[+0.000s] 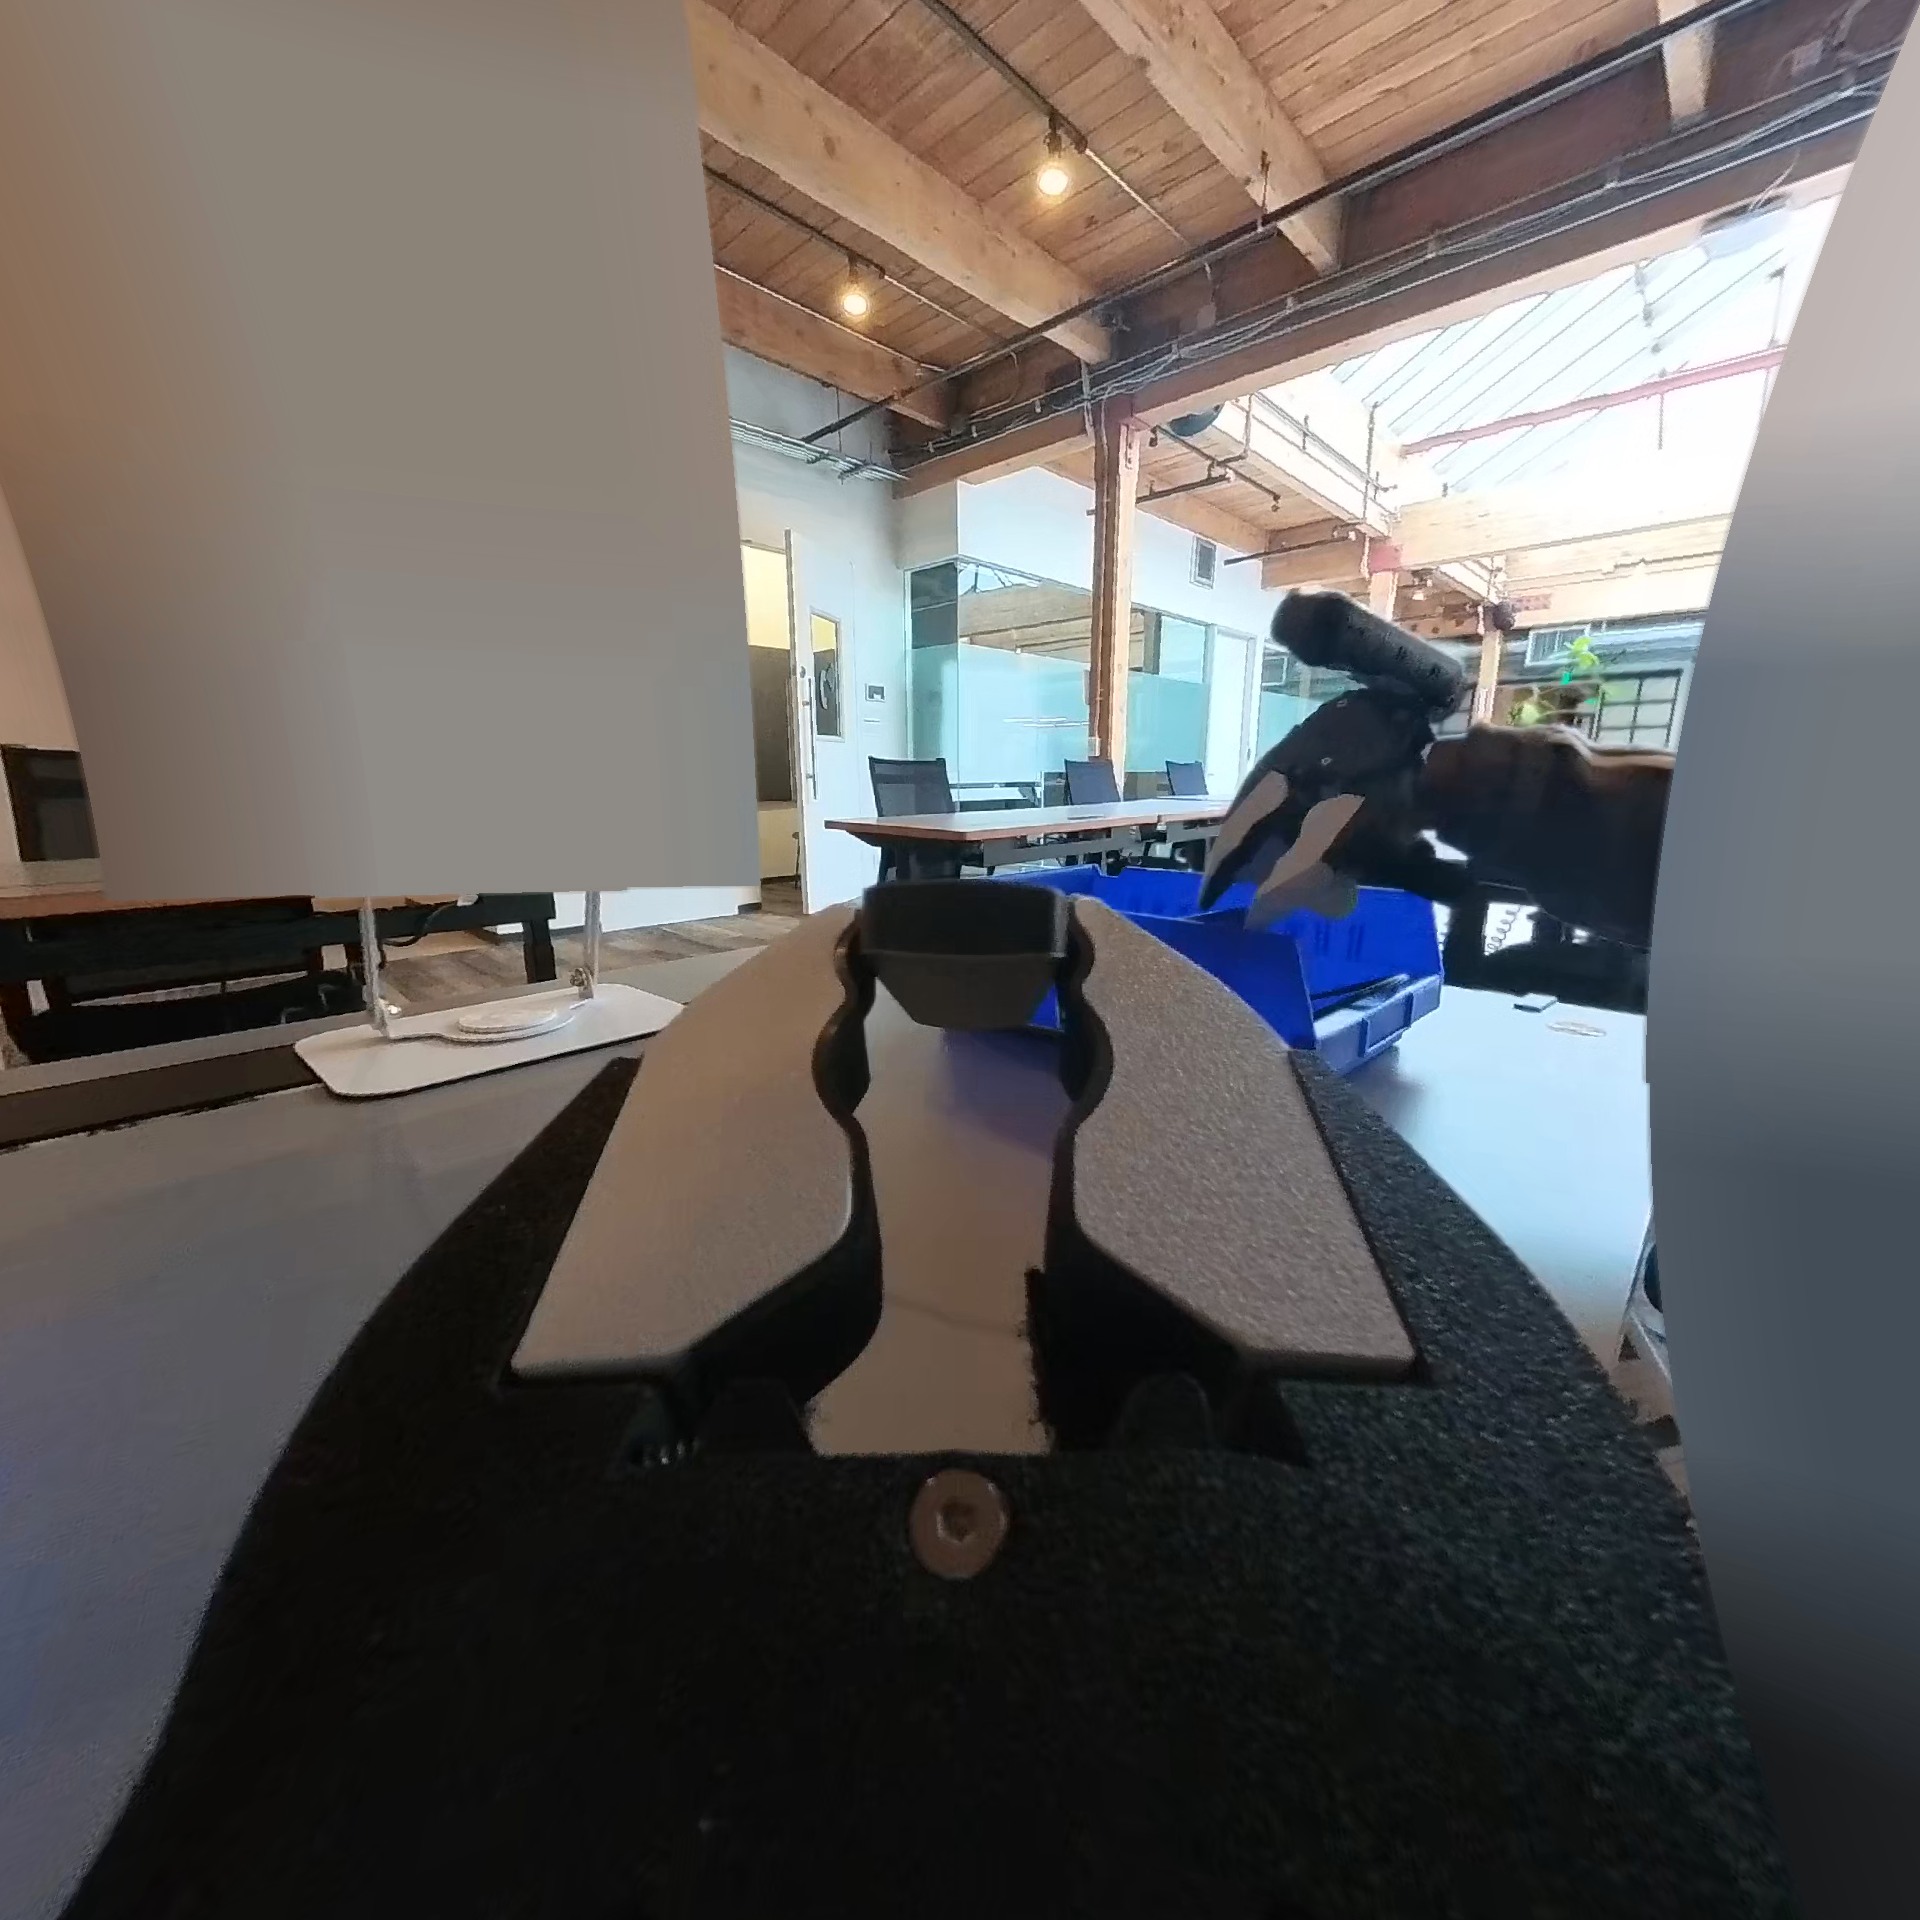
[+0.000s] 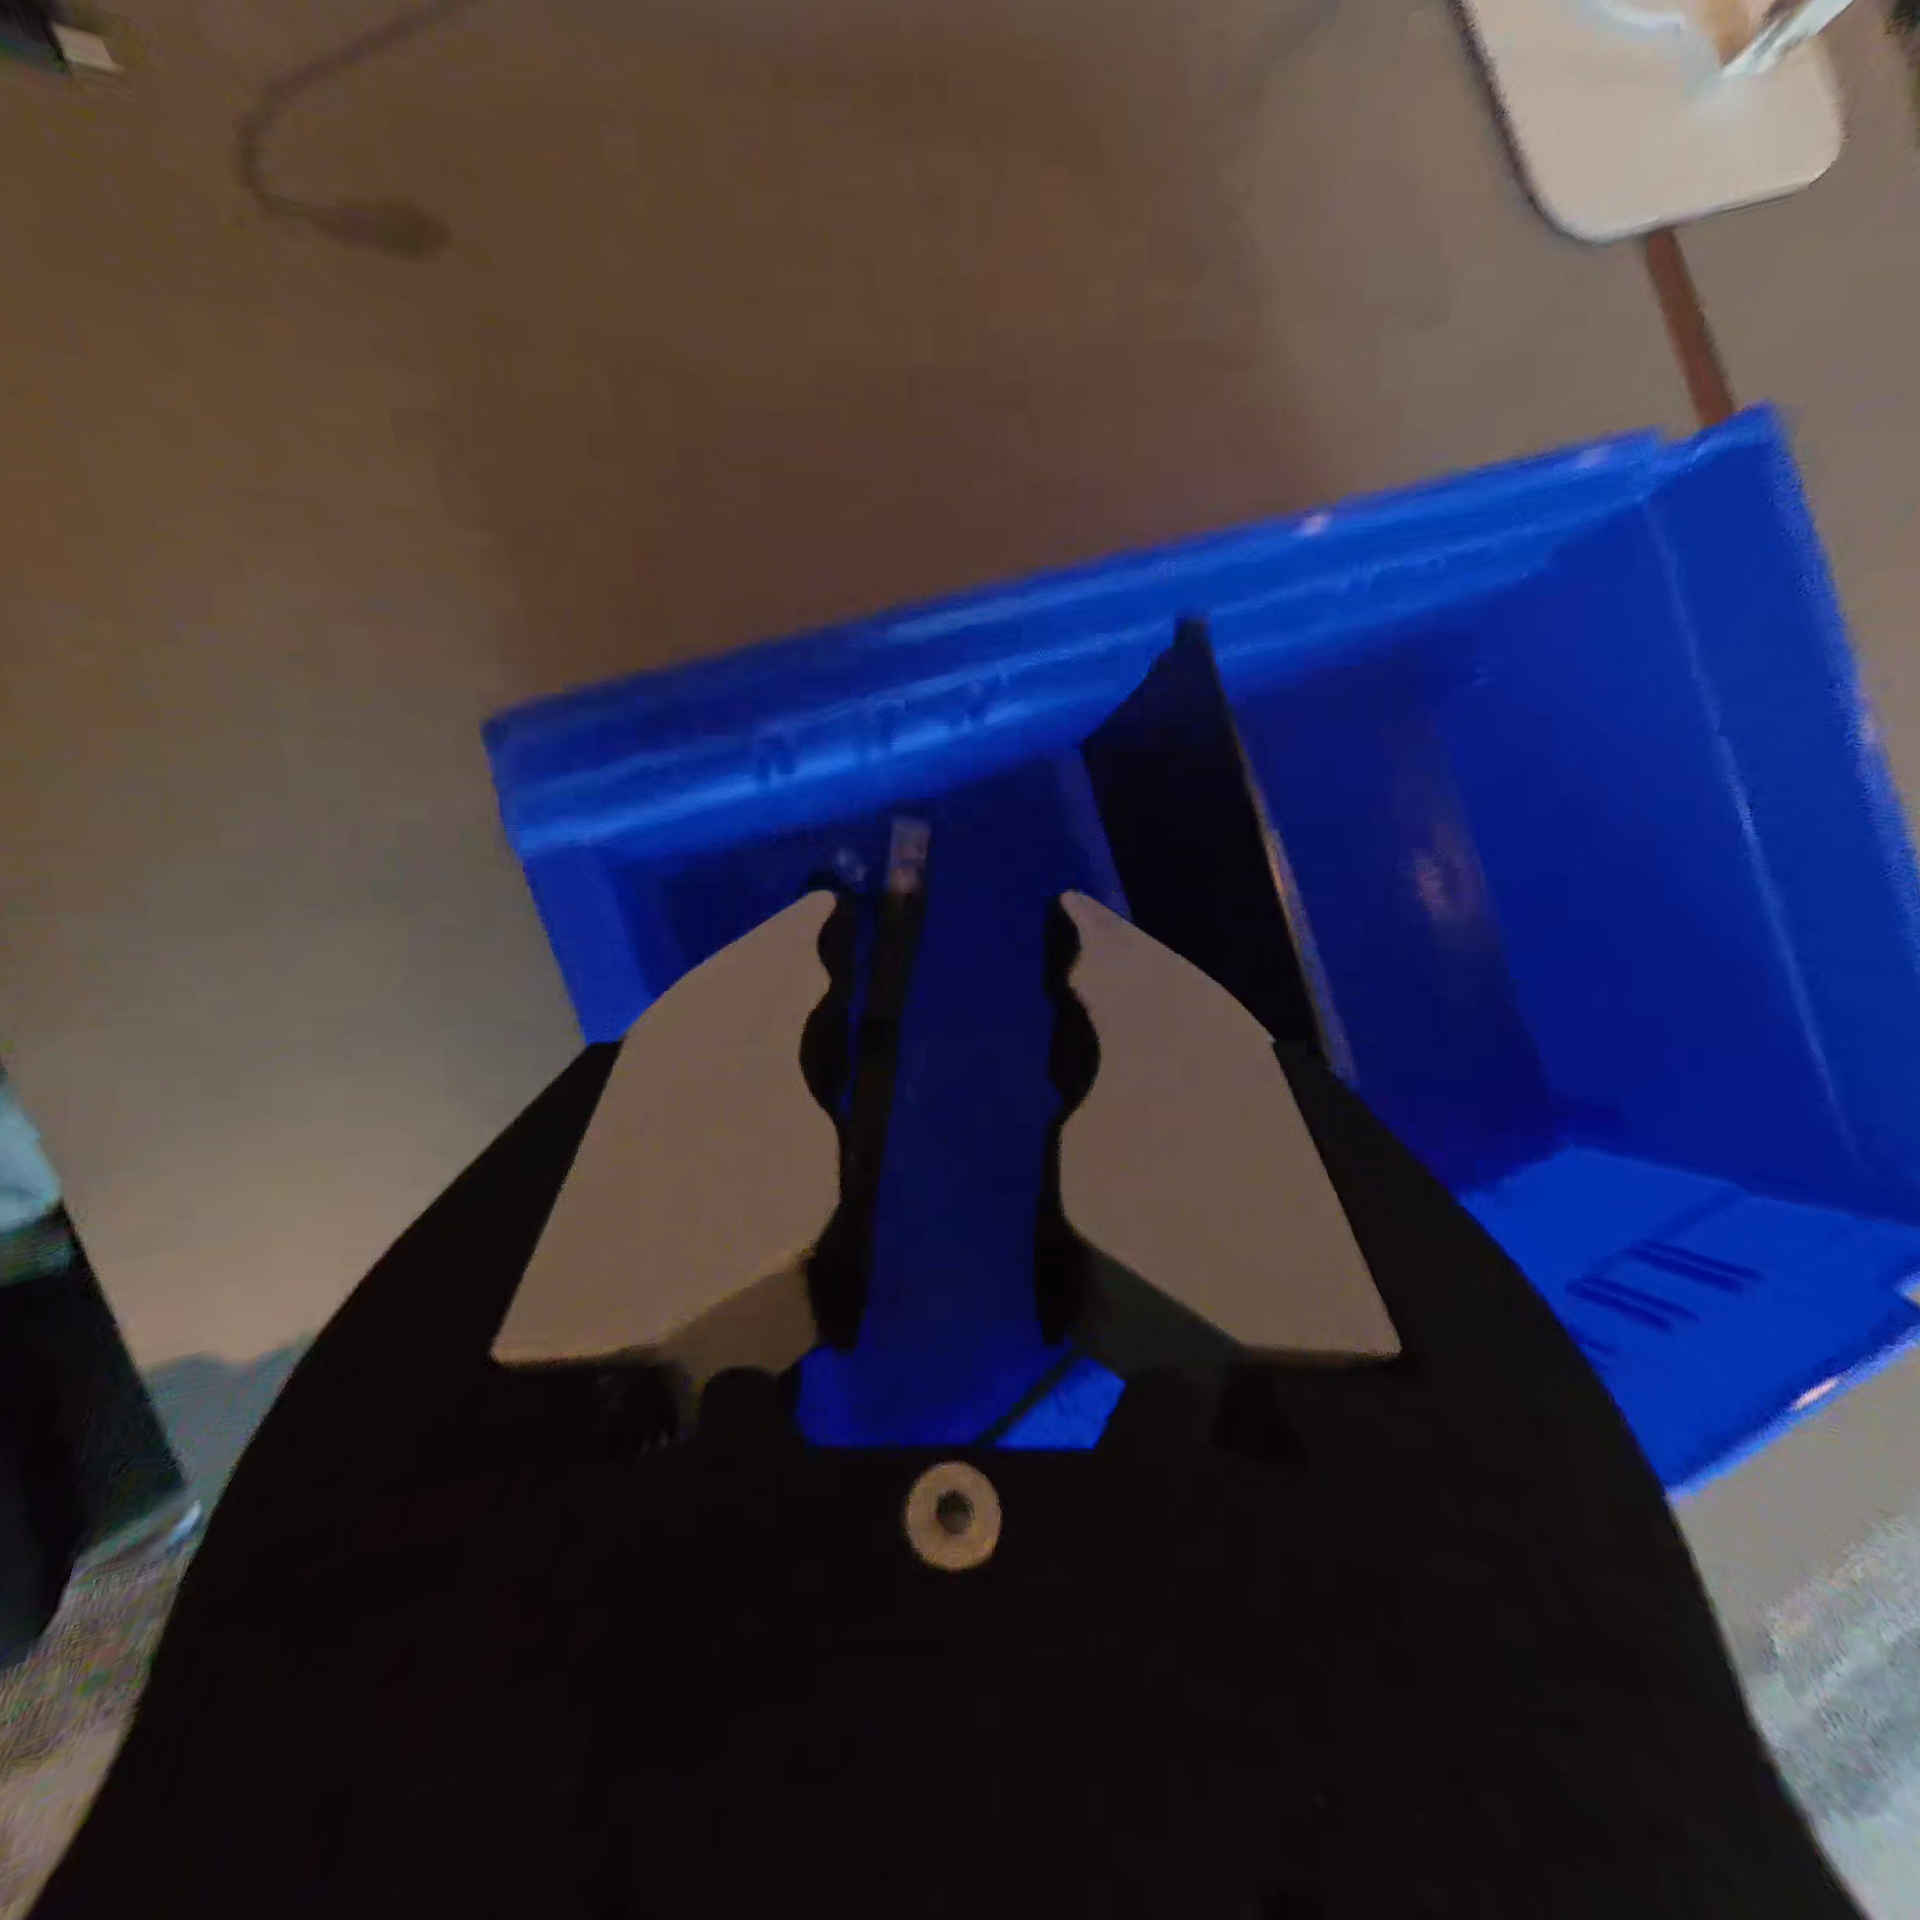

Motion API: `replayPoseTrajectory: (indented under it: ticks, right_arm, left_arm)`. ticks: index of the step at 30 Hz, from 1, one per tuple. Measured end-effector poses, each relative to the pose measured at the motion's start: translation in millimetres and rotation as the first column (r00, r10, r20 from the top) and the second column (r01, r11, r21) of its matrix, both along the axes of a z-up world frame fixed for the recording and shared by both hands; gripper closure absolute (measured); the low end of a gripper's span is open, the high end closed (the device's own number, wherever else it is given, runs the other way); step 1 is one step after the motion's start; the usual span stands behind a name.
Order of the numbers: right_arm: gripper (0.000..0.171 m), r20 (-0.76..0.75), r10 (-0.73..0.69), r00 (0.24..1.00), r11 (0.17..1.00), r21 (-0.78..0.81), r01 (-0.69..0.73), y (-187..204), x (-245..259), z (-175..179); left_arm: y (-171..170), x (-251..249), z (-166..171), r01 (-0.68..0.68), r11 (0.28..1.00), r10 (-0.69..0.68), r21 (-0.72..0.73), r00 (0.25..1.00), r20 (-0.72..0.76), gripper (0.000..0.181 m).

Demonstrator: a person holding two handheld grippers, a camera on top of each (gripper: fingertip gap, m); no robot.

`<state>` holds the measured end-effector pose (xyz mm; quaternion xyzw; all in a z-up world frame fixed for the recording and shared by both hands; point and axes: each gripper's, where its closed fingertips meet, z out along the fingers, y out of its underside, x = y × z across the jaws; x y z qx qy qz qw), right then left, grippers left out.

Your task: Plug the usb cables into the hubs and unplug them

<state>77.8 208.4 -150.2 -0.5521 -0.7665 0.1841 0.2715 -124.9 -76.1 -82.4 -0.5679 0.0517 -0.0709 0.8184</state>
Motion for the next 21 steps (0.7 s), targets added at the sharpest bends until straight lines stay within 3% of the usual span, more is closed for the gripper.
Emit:
replayPoseTrajectory:
  ticks: [9,15,21]
  right_arm:
    - [0.148,0.263,0.113,0.958,0.98,0.128,-0.151,13,9,-57]
    - [0.145,0.316,0.096,0.944,0.995,-0.016,-0.096,2,-12,-74]
    - [0.141,0.316,0.067,0.946,0.997,-0.052,-0.053,4,-16,-86]
  left_arm:
    - [-2,-9,9,0.016,1.0,-0.018,0.027,0.998,0.059,0.148]
    - [1,-24,18,-0.042,0.998,0.035,0.05,0.99,0.136,0.147]
    - [14,-18,24,-0.051,0.998,0.046,0.044,0.992,0.114,0.148]
